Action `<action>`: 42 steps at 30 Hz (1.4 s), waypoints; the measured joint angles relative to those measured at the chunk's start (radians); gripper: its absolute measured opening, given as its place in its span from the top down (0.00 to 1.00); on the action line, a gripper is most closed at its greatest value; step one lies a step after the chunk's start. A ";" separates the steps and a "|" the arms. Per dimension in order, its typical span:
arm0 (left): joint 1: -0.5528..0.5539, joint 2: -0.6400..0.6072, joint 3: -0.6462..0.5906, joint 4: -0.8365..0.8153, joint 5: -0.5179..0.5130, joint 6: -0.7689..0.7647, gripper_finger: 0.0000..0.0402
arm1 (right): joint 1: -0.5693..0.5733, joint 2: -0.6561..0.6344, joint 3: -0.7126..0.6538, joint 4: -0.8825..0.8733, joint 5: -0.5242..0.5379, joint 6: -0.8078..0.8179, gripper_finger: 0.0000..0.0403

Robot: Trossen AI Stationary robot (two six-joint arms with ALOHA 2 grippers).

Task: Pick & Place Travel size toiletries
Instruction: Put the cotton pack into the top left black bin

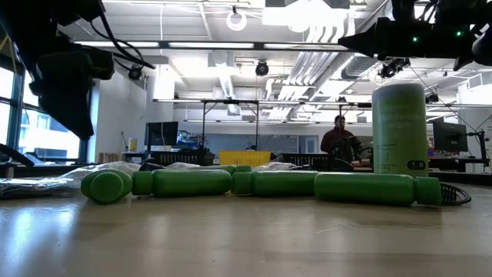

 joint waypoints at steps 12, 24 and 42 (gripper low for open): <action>0.000 0.000 0.000 0.000 -0.002 -0.125 0.22 | 0.000 0.000 0.000 -0.014 0.000 0.000 1.00; 0.000 0.000 -0.001 -0.080 -0.001 -0.236 0.22 | 0.000 0.000 0.000 -0.033 0.000 -0.057 1.00; 0.000 -0.003 -0.183 0.152 0.049 -0.287 0.22 | 0.000 0.000 0.000 -0.043 0.000 -0.079 1.00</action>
